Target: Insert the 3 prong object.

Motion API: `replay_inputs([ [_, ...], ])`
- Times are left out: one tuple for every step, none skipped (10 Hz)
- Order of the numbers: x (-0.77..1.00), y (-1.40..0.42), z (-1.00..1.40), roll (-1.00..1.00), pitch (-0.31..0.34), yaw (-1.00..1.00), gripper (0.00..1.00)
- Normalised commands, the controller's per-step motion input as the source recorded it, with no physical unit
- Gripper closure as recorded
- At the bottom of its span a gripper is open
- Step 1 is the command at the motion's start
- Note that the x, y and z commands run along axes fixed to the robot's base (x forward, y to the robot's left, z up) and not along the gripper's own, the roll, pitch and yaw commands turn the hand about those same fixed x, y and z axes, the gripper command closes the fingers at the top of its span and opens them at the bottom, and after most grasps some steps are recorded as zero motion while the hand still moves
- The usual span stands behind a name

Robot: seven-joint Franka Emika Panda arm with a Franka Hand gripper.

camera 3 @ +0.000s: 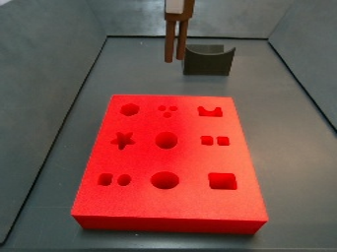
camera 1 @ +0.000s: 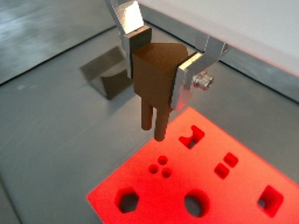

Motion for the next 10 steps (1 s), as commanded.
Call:
replay_inputs([
  [0.02, 0.00, -0.24, 0.00, 0.000, -1.00, 1.00],
  [0.05, 0.01, -0.24, 0.00, 0.000, -1.00, 1.00],
  [0.06, 0.01, -0.25, 0.00, 0.000, -1.00, 1.00],
  [0.05, 0.01, -0.25, 0.00, 0.000, -1.00, 1.00],
  [0.05, 0.01, -0.25, 0.00, 0.000, -1.00, 1.00],
  [0.05, 0.01, -0.25, 0.00, 0.000, -1.00, 1.00],
  [0.04, 0.01, -0.25, 0.00, 0.000, -1.00, 1.00],
  [0.04, 0.01, -0.25, 0.00, 0.000, -1.00, 1.00],
  [0.05, 0.00, -0.24, 0.00, 0.000, -1.00, 1.00],
  [0.05, 0.00, -0.23, -0.01, 0.000, -1.00, 1.00],
])
